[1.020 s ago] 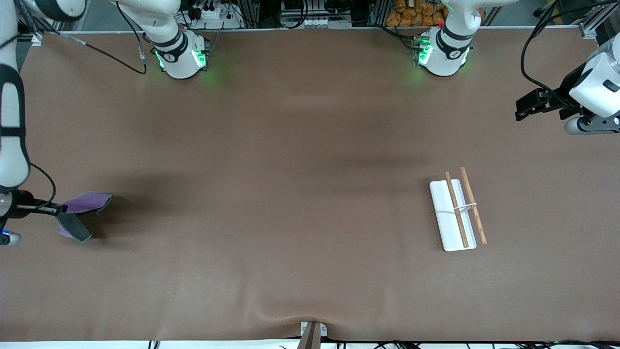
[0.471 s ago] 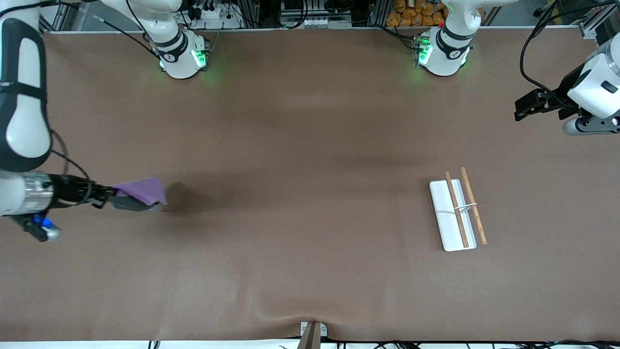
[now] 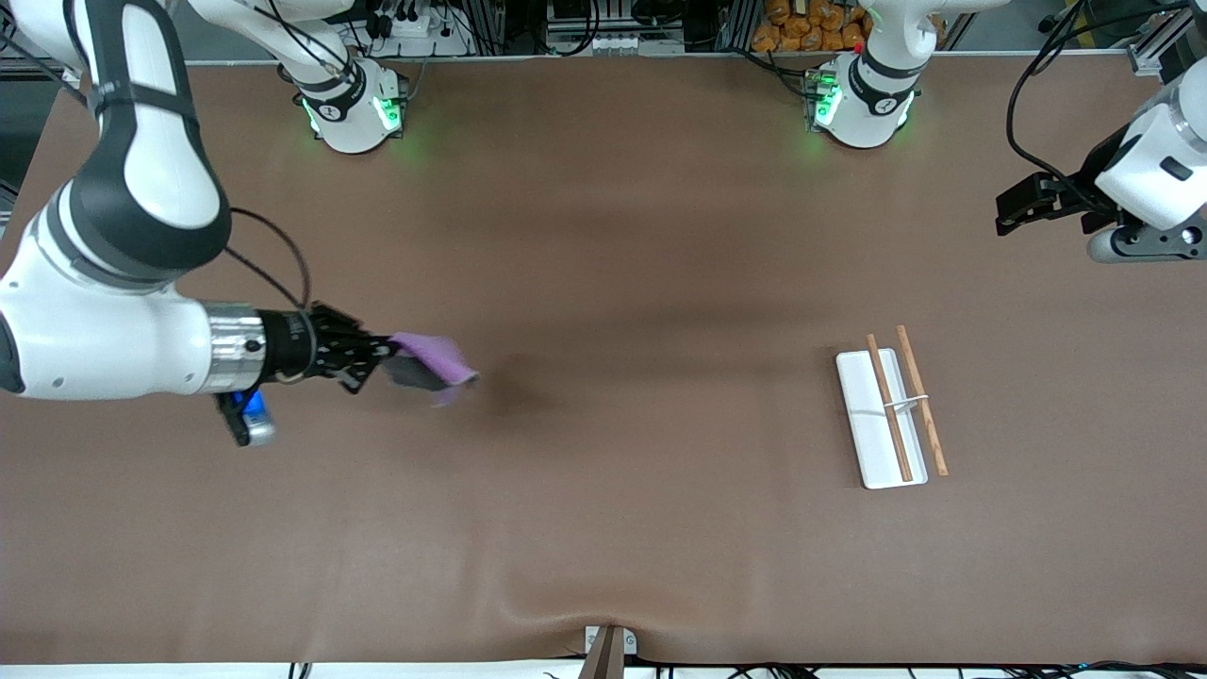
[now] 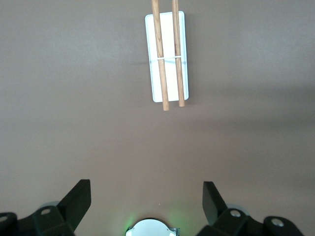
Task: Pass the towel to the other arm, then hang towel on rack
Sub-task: 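Lift the towel with the right gripper toward the table middle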
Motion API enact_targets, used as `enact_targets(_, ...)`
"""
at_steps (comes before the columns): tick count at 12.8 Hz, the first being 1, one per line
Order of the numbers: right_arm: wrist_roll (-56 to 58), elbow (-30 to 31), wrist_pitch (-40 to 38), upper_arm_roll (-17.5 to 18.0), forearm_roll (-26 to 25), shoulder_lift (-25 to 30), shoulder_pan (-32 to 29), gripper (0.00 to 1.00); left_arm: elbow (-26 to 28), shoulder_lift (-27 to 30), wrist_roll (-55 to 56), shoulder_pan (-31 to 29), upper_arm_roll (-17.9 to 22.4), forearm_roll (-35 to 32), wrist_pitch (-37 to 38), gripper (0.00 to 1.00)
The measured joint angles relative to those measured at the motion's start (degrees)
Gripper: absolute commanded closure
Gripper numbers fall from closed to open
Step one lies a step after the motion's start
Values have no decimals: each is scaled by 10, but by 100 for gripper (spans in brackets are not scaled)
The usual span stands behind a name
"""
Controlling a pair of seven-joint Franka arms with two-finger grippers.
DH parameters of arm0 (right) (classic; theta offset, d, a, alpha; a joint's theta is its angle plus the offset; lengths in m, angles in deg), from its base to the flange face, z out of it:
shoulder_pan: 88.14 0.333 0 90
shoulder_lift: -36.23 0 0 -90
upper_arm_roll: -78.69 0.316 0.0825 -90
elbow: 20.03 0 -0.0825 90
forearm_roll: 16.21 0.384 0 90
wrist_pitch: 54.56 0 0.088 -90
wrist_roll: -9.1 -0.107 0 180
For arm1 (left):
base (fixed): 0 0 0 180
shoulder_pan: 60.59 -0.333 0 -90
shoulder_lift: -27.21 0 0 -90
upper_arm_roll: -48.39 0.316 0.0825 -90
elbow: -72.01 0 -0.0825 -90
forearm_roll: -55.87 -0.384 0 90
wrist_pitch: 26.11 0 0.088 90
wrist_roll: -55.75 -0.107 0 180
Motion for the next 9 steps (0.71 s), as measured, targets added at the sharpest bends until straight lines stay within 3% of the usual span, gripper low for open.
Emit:
enact_targets(3,-101,-7,65,1,67,0,46,100,0,-3,26,3,-5,15,-15,0)
enact_targets(7,-242,-11,271,3,117,2,163,100,-17,-41,111,7,-7,79,-24,0)
enact_targets(9,-276,-11,346,3,149,3,193,100,-31,-76,146,13,-8,107,-31,0)
